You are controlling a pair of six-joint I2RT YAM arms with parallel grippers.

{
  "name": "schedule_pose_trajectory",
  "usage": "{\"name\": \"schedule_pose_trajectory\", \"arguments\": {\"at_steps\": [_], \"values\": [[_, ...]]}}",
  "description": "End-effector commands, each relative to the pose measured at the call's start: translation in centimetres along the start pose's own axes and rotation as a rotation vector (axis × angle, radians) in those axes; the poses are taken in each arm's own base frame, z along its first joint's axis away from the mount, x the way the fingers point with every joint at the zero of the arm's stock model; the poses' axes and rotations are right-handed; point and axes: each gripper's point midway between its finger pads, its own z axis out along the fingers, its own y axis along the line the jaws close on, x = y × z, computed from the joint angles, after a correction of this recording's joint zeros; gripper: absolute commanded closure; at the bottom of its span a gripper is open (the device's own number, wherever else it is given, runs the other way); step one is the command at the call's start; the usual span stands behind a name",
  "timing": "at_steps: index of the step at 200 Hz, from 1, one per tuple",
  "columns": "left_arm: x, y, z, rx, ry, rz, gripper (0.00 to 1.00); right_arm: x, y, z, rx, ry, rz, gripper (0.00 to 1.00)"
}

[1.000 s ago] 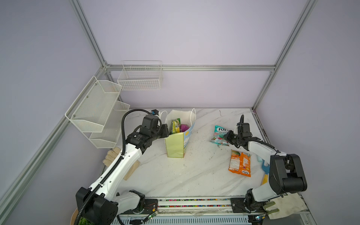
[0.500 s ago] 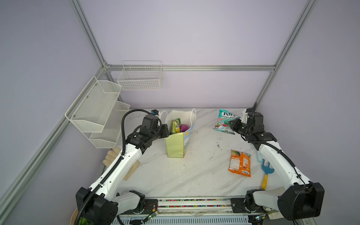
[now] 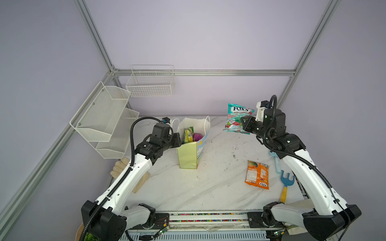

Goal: Place the snacks into the paper bag
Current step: Pick up the snack from the middle-right of the table, then place the snack in the paper bag.

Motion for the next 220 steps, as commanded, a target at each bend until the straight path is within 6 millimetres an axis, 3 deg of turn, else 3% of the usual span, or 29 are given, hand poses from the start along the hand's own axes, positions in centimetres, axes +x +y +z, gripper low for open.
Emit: {"name": "schedule_pose_trajectory", "arguments": {"at_steps": [1, 68, 74, 146, 220], "values": [[-2.9, -0.8, -1.5, 0.029, -0.113, -0.001, 1.00, -1.3, 1.5, -0.7, 0.016, -0.038, -0.044, 1.00], [-3.0, -0.9, -1.5, 0.034, -0.114, -0.004, 1.00, -2.3, 8.5, -1.8, -0.037, -0.065, -0.132, 1.00], [-3.1, -1.0, -1.5, 0.035, -0.115, -0.004, 1.00, -1.8, 8.9, -0.9, -0.026, -0.051, -0.146, 1.00], [-3.2, -1.0, -1.8, 0.033, -0.121, -0.001, 1.00, 0.3, 15.1, -0.7, 0.003, -0.068, -0.272, 1.00], [-2.7, -0.6, -1.9, 0.027, -0.117, 0.000, 1.00, 3.5, 17.3, 1.0, 0.153, -0.089, -0.409, 1.00]]}}
